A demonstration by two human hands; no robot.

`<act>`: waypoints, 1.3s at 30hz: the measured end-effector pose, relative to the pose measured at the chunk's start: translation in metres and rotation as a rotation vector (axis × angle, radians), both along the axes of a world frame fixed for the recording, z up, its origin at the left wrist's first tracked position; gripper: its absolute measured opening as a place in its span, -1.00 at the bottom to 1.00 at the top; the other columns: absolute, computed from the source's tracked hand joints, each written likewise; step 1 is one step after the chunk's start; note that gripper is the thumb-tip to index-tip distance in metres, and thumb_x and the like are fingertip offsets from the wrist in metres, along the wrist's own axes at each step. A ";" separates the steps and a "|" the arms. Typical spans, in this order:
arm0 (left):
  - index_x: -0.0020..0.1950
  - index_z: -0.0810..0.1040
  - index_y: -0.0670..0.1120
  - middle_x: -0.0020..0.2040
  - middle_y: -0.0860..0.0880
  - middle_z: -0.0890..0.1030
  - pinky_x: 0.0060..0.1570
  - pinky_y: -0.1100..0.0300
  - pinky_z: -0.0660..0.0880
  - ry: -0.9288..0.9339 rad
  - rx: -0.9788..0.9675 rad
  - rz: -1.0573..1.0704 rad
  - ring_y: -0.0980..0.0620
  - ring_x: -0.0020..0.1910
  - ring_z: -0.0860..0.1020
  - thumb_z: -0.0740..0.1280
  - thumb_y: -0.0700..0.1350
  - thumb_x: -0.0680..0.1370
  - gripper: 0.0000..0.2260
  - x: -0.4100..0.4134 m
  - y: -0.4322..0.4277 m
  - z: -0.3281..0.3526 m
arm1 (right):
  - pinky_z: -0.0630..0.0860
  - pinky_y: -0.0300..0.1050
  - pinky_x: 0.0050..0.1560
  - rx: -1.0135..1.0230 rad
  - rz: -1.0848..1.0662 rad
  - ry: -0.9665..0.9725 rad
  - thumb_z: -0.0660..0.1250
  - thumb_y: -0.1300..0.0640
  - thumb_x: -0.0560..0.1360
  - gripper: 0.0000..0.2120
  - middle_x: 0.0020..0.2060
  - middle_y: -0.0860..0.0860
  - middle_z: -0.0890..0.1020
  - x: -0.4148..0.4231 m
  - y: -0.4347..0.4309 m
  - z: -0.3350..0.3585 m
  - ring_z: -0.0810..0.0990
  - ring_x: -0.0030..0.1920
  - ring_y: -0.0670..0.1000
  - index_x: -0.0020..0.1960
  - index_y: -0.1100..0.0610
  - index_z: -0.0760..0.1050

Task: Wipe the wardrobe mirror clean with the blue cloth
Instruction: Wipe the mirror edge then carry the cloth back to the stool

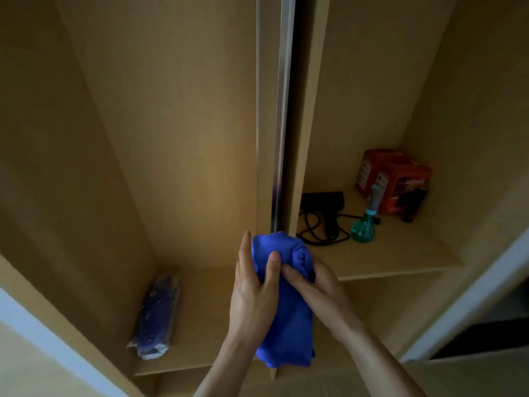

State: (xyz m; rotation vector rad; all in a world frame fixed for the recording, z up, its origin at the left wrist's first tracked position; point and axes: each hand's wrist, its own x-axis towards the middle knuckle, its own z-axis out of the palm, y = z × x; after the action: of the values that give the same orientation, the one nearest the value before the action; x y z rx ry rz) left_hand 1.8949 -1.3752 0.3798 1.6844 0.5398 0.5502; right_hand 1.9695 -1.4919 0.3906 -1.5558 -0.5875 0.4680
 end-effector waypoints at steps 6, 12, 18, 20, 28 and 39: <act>0.58 0.24 0.13 0.40 0.17 0.50 0.20 0.21 0.55 0.098 -0.093 -0.193 0.21 0.31 0.52 0.36 0.32 0.51 -0.30 -0.014 -0.024 -0.015 | 0.65 0.14 0.07 -0.065 -0.296 0.237 0.44 -0.09 0.52 -0.83 -0.12 0.05 0.75 -0.027 -0.035 -0.021 0.74 -0.07 0.03 -0.06 0.00 0.65; 0.25 0.46 0.27 0.05 0.34 0.63 -0.13 0.40 0.55 0.152 -0.153 -0.433 0.38 0.00 0.61 0.39 0.28 0.51 -0.65 -0.018 -0.072 -0.031 | 0.62 0.17 0.16 -0.003 -0.499 0.393 0.42 -0.10 0.51 -0.76 -0.04 0.10 0.75 -0.063 -0.091 -0.034 0.74 0.01 0.09 0.06 0.03 0.65; 0.29 0.48 0.18 0.08 0.21 0.66 0.01 0.17 0.62 0.226 -0.174 -0.644 0.26 0.00 0.66 0.39 0.28 0.52 -0.61 -0.019 -0.130 -0.043 | 0.60 -0.12 0.03 0.093 -0.692 0.415 0.32 -0.09 0.60 -0.80 0.03 0.02 0.74 -0.100 -0.161 -0.039 0.72 0.08 0.00 0.13 -0.05 0.64; 0.28 0.47 0.20 0.10 0.20 0.65 -0.06 0.26 0.61 0.243 -0.154 -0.710 0.30 -0.02 0.64 0.37 0.30 0.51 -0.60 -0.021 -0.154 -0.045 | 0.60 -0.10 0.04 0.102 -0.769 0.412 0.29 -0.05 0.62 -0.78 0.03 0.03 0.74 -0.113 -0.186 -0.042 0.71 0.08 0.01 0.14 0.02 0.64; 0.20 0.47 0.28 0.02 0.29 0.66 -0.12 0.36 0.60 0.258 -0.147 -0.976 0.32 -0.02 0.64 0.32 0.40 0.42 -0.59 -0.064 -0.274 -0.042 | 0.63 -0.19 -0.09 0.175 -1.047 0.382 0.26 -0.09 0.63 -0.72 -0.01 0.07 0.75 -0.191 -0.291 -0.050 0.73 0.03 0.06 0.09 0.06 0.65; 0.30 0.48 0.22 0.15 0.18 0.66 0.07 0.04 0.65 0.334 -0.183 -1.341 0.17 0.04 0.68 0.35 0.40 0.46 -0.52 -0.166 -0.427 -0.042 | 0.66 -0.12 -0.04 0.320 -1.417 0.338 0.25 -0.21 0.59 -0.69 0.05 0.08 0.73 -0.331 -0.411 -0.045 0.72 0.07 0.09 0.09 -0.06 0.67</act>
State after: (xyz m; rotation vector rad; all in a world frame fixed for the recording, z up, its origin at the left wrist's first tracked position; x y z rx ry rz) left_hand 1.7293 -1.8025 0.3378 1.5713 -0.3608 -0.7327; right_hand 1.6380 -1.9025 0.3461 -1.1882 0.7026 -0.4369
